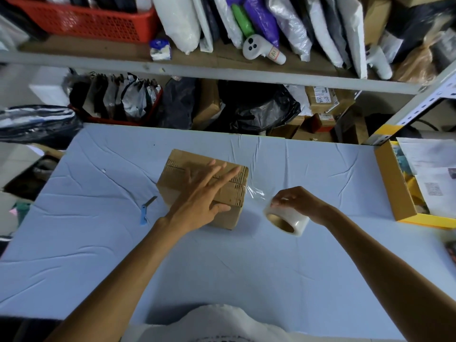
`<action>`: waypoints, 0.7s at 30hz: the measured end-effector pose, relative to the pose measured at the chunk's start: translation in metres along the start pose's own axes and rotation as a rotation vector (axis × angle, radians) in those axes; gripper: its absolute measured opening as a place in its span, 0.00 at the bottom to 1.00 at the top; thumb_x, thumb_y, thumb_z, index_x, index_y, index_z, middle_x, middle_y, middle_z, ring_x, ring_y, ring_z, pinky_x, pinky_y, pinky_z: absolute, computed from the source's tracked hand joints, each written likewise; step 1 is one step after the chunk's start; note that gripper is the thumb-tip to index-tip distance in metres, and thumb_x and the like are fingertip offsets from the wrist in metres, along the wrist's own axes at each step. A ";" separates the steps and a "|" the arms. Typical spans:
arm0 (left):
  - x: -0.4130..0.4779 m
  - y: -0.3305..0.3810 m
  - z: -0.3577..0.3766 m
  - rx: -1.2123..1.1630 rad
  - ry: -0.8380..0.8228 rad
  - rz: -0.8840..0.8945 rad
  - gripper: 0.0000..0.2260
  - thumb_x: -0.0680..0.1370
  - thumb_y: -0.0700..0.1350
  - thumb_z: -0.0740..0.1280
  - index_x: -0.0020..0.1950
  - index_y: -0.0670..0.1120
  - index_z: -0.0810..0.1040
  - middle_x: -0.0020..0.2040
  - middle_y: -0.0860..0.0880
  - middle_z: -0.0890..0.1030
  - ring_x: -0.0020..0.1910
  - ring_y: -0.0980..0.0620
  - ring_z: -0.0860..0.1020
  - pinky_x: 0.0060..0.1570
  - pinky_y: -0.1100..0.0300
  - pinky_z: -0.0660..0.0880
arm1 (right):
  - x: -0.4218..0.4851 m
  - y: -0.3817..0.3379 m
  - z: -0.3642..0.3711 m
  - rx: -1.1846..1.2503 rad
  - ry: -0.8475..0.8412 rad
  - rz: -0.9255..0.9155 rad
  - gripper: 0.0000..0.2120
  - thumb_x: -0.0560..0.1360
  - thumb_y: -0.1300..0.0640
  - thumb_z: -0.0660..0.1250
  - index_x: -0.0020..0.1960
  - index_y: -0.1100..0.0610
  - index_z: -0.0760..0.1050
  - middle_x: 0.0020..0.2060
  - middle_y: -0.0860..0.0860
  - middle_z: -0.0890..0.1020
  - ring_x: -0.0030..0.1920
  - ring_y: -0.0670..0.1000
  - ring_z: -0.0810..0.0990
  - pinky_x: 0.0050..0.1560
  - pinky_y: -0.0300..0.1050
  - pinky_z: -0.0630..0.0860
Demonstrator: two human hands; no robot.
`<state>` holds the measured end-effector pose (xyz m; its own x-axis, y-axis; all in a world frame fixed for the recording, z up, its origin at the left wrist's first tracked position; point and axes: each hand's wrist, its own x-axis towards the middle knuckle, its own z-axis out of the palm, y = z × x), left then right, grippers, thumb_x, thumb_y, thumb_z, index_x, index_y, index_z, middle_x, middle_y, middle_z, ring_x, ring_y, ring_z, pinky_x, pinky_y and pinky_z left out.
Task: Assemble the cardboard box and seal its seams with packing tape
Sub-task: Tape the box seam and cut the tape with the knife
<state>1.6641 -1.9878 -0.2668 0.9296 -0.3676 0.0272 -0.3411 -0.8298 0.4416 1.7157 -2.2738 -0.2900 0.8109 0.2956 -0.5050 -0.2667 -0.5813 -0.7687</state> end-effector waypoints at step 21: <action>-0.075 -0.148 0.047 -0.275 0.257 -0.923 0.17 0.76 0.33 0.64 0.64 0.41 0.76 0.63 0.36 0.75 0.61 0.36 0.76 0.60 0.49 0.73 | -0.002 -0.006 0.004 -0.046 0.024 0.021 0.10 0.71 0.59 0.73 0.34 0.47 0.83 0.31 0.38 0.83 0.31 0.32 0.77 0.30 0.21 0.67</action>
<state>1.6380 -1.8570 -0.3764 0.8273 0.5015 -0.2530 0.5447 -0.6064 0.5792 1.7134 -2.2679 -0.2856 0.8178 0.2647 -0.5110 -0.2606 -0.6214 -0.7389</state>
